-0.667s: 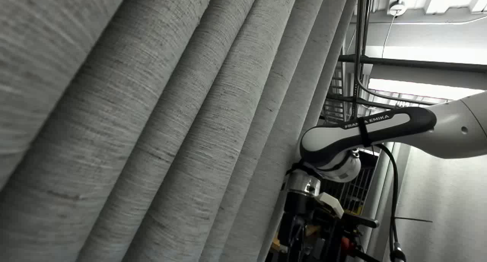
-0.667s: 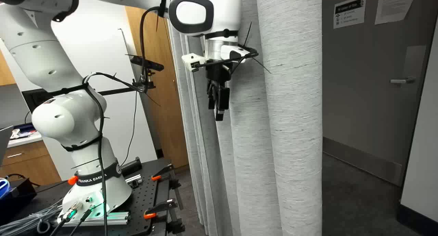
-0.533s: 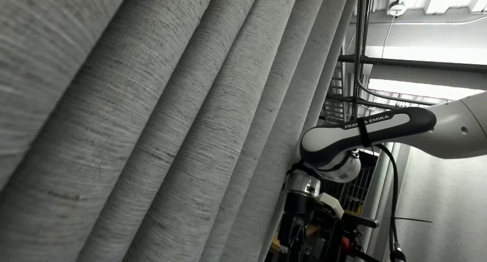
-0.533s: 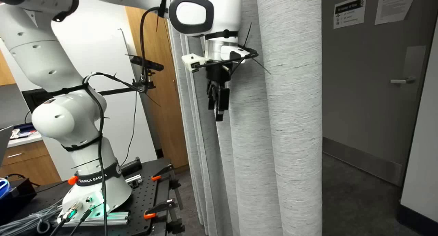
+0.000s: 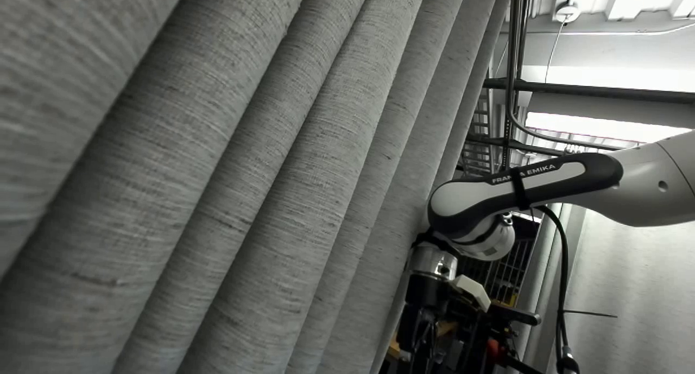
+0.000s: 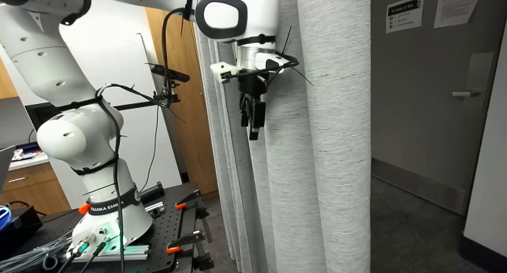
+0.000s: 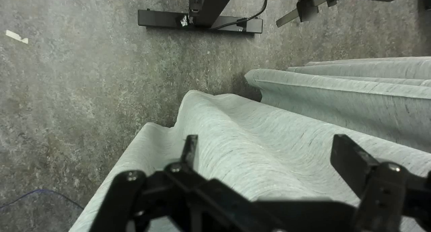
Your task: Slide the curtain to the left
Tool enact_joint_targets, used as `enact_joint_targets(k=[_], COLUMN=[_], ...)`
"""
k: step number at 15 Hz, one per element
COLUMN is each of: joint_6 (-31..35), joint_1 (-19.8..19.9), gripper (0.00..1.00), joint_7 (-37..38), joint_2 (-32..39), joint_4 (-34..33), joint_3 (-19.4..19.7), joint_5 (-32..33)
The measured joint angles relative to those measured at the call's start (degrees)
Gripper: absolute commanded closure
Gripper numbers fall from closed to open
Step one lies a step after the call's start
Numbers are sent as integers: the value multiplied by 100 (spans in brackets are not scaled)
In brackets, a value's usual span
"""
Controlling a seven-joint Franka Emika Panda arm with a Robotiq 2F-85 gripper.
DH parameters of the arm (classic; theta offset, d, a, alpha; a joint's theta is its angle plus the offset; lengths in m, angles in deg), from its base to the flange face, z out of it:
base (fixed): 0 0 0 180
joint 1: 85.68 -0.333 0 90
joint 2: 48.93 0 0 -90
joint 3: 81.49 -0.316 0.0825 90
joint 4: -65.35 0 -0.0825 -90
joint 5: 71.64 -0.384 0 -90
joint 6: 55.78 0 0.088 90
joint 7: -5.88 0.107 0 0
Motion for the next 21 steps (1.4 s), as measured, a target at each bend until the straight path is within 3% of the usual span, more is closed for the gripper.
enact_joint_targets(k=[17,21], joint_6=[25,517], joint_1=[21,148], gripper=[0,0], joint_7=[0,4], joint_2=[-2,-215], joint_4=[6,68], joint_3=[-29,-69], joint_5=[0,87])
